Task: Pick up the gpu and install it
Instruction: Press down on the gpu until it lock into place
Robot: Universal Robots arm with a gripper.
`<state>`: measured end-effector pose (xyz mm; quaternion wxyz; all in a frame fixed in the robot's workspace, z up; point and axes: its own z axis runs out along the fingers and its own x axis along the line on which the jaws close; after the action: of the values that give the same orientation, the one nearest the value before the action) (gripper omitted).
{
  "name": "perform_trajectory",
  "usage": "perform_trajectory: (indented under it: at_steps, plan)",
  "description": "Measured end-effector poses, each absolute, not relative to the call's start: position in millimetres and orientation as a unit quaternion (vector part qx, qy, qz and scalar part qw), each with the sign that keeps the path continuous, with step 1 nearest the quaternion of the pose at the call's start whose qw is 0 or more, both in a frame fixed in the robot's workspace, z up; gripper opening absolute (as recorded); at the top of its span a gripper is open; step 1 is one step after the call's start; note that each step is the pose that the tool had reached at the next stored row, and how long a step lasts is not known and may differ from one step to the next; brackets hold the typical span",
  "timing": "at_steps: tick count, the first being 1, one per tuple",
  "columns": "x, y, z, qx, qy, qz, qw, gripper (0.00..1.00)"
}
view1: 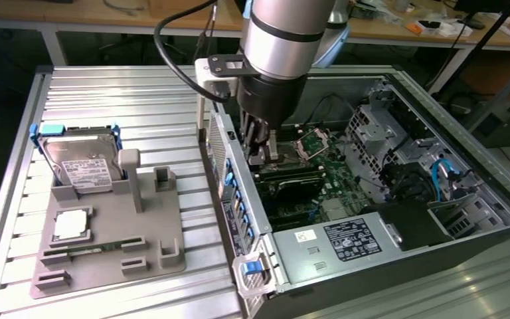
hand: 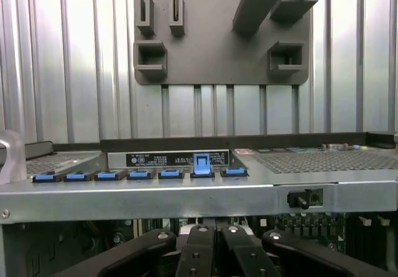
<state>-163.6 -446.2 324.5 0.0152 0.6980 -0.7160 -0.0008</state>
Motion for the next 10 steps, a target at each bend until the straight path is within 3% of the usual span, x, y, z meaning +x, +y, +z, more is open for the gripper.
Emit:
perform_trajectory:
  at_steps: [10]
  plan:
    - [-132, -449, 324, 0.698, -0.716, -0.001, 0.016, 0.11]
